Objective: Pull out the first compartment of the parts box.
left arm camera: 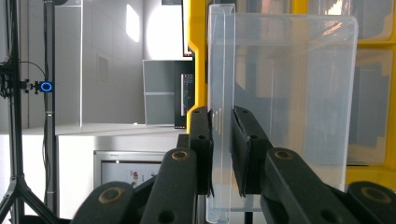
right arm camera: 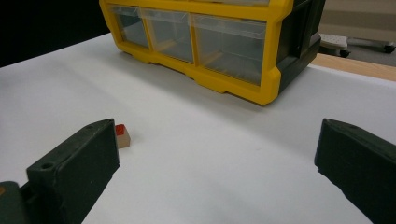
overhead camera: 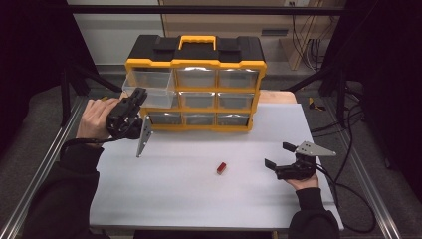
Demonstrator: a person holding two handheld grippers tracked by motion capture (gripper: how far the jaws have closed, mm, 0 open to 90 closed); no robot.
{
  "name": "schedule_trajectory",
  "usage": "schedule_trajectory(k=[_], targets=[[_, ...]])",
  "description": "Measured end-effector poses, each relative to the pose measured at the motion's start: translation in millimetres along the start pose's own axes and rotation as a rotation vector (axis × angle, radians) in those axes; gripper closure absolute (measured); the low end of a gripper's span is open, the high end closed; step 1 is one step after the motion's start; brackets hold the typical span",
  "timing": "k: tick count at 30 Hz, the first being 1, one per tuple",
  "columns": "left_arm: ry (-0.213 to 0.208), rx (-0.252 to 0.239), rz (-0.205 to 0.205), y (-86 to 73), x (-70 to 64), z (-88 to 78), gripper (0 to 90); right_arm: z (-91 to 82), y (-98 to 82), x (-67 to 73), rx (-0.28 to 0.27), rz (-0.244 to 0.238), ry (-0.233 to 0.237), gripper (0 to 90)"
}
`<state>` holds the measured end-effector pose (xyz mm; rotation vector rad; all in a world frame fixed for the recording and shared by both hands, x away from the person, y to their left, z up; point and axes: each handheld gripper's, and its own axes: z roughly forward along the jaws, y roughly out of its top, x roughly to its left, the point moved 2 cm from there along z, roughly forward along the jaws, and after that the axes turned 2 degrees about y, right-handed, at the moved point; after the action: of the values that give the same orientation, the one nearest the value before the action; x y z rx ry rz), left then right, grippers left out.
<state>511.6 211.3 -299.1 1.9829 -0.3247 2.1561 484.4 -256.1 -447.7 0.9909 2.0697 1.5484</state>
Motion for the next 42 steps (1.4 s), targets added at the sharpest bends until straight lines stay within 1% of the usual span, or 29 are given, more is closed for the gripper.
schedule_trajectory(k=[6,11,14,20,21,24,28,29,32,34,35,36,40,42], targets=[[0.002,0.004,-0.004,0.6,-0.5,-0.7,79.1,0.0,0.1,-0.1,-0.004,-0.001,-0.001,0.3],[-0.005,0.006,-0.020,0.5,-0.3,-0.5,78.6,-0.1,0.0,0.0,-0.002,0.000,-0.001,0.3],[-0.012,0.006,-0.023,0.6,0.8,-0.4,78.4,-0.1,0.0,0.0,-0.001,0.000,-0.001,0.3],[-0.032,0.006,-0.052,0.4,3.3,0.2,77.4,0.5,-0.2,0.1,0.000,-0.001,0.000,0.3],[-0.041,0.008,-0.063,0.3,3.9,0.3,77.1,0.7,-0.2,0.3,0.001,0.001,0.000,0.3],[-0.046,0.006,-0.072,0.1,4.9,0.7,76.7,0.8,-0.2,0.4,0.003,0.001,0.001,0.3],[-0.067,0.011,-0.094,-0.5,7.2,0.9,75.8,0.9,-0.3,0.3,0.002,0.001,0.000,0.3],[-0.073,0.010,-0.105,-0.8,8.0,1.1,75.6,0.9,-0.2,0.3,0.002,0.000,0.000,0.3],[-0.099,0.006,-0.159,-2.6,10.9,2.1,74.2,0.9,-0.2,0.4,0.002,0.001,0.001,0.3],[-0.115,0.005,-0.181,-3.6,12.6,2.7,73.3,1.1,-0.3,0.4,0.002,0.000,0.001,0.3],[-0.123,0.007,-0.200,-4.4,14.3,3.2,71.3,0.9,-0.2,0.5,0.001,0.002,0.001,0.3],[-0.123,0.007,-0.200,-4.4,14.3,3.2,70.1,0.9,-0.2,0.5,0.001,0.002,0.001,0.3],[-0.142,0.009,-0.249,-6.9,17.3,3.9,67.0,0.7,0.0,0.4,0.000,0.003,0.001,0.3],[-0.156,0.010,-0.271,-8.4,19.0,3.9,63.3,0.7,-0.1,0.4,0.001,0.003,0.001,0.3]])
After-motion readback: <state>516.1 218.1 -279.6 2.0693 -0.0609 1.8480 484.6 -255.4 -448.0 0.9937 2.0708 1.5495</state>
